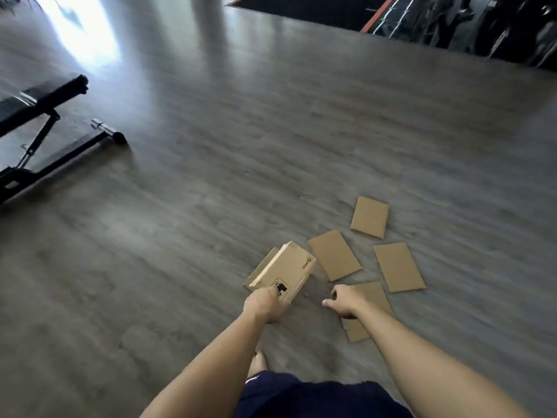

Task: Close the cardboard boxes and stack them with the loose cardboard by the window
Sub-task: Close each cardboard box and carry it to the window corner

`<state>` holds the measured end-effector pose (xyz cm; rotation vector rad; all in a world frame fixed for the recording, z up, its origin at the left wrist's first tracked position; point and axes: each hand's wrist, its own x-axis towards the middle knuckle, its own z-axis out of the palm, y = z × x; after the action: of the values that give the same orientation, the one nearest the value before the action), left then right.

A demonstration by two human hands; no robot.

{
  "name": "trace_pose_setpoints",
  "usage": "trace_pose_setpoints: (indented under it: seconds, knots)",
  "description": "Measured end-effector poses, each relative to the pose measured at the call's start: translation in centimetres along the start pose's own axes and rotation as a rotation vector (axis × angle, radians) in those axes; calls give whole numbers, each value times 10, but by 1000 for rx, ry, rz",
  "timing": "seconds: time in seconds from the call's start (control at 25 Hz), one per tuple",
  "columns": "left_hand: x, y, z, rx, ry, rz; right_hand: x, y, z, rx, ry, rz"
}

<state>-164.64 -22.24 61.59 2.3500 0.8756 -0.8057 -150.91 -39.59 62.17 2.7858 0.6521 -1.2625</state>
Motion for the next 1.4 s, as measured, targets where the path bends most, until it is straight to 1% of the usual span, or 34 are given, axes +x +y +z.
trace_pose_setpoints:
  seconds: [0.08,0.2,0.28,0.4,0.52,0.6,0.8,0.96,1.12,1.24,1.4]
  knots:
    - [20,-11,-20,-12,18,-4,15,-24,-14,4,13,-19]
    - [43,-18,-30,-22,18,-34,35,-49,-27,-69,15,-85]
    - [56,-11,-33,-41,3,-59,50,-56,-34,-132,3,-125]
    - [71,5,-36,-116,12,-105,79,-53,-48,-229,-56,-185]
    - [78,24,-35,-212,57,-195,107,-41,-66,-307,-97,-253]
    - [79,35,-35,-278,88,-274,125,-31,-80,-335,-123,-266]
    - [108,37,-33,-418,159,-461,185,-31,-98,-368,-107,-281]
    - [166,4,-3,-448,188,-560,251,-49,-64,-368,-66,-346]
    - [241,-30,58,-498,166,-646,332,-49,-6,-398,-16,-358]
    - [307,-54,121,-564,169,-687,411,-44,51,-394,30,-313]
    - [391,-89,198,-725,158,-773,512,-38,123,-435,131,-234]
